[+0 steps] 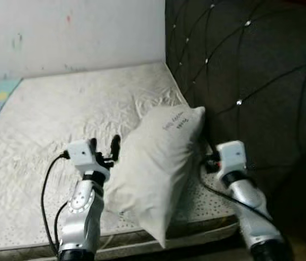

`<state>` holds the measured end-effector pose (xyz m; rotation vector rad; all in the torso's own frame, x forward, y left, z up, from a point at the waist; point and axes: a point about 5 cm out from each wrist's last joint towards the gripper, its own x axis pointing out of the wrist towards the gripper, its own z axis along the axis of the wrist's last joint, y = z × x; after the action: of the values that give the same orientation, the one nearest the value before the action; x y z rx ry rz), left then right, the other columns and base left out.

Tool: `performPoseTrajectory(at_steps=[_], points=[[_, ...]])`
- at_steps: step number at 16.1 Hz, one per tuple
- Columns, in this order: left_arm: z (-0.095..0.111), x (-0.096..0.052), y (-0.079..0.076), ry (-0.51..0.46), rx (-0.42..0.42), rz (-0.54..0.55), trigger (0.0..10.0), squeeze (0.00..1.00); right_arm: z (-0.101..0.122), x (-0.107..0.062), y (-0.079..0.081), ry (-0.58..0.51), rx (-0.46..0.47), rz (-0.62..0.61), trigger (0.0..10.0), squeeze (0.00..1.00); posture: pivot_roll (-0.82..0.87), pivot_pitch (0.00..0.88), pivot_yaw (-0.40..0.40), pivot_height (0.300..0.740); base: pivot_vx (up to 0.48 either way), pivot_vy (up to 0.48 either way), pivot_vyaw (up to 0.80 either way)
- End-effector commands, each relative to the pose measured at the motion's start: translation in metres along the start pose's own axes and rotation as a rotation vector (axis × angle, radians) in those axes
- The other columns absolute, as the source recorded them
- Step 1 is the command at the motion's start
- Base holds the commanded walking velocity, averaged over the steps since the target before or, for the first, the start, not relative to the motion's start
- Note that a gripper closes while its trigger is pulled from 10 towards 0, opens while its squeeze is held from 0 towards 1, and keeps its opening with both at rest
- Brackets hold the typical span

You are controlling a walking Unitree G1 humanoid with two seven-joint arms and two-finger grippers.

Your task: Clean up the room

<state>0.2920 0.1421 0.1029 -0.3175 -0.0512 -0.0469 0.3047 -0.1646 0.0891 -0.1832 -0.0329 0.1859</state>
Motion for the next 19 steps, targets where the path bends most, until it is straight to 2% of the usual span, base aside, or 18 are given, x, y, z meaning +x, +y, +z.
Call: performPoseTrajectory(at_steps=[1, 5, 9, 10, 11, 12, 17, 19], points=[[-0.001, -0.003, 0.01, 0.016, 0.024, 0.046, 10.0, 0.0, 0.005, 0.003, 0.012, -0.021, 0.015, 0.033, 10.0, 0.0, -0.15, 0.0, 0.064, 0.74, 0.0, 0.0, 0.0], [0.0, -0.007, 0.015, 0.021, 0.046, 0.081, 10.0, 0.0, 0.007, 0.001, 0.015, -0.026, 0.03, 0.052, 10.0, 0.0, -0.16, 0.011, 0.062, 0.74, 0.0, 0.0, 0.0], [0.009, -0.022, 0.019, 0.024, 0.178, 0.087, 10.0, 0.0, 0.009, -0.012, 0.011, -0.019, 0.107, 0.044, 10.0, 0.0, -0.14, 0.054, 0.06, 0.74, 0.0, 0.0, 0.0], [0.01, -0.026, 0.02, 0.038, 0.193, 0.094, 10.0, 0.0, 0.01, -0.015, 0.011, -0.02, 0.12, 0.046, 10.0, 0.0, -0.13, 0.071, 0.061, 0.74, 0.0, 0.0, 0.0], [0.005, -0.036, 0.021, 0.073, 0.159, 0.039, 10.0, 0.0, 0.013, -0.02, 0.012, -0.022, 0.135, 0.05, 10.0, 0.0, -0.13, 0.077, 0.06, 0.74, 0.0, 0.0, 0.0], [0.005, -0.038, 0.024, 0.083, 0.173, 0.046, 10.0, 0.0, 0.014, -0.022, 0.01, -0.014, 0.145, 0.04, 10.0, 0.0, -0.12, 0.098, 0.047, 0.74, 0.0, 0.0, 0.0], [0.012, -0.029, 0.029, 0.072, 0.195, 0.038, 10.0, 0.0, 0.017, -0.022, 0.003, -0.008, 0.137, 0.016, 10.0, 0.0, -0.14, 0.112, 0.044, 0.74, 0.0, 0.0, 0.0], [0.014, -0.026, 0.026, 0.06, 0.183, 0.034, 10.0, 0.0, 0.021, -0.024, -0.002, -0.012, 0.136, 0.009, 10.0, 0.0, -0.15, 0.106, 0.047, 0.74, 0.0, 0.0, 0.0]])
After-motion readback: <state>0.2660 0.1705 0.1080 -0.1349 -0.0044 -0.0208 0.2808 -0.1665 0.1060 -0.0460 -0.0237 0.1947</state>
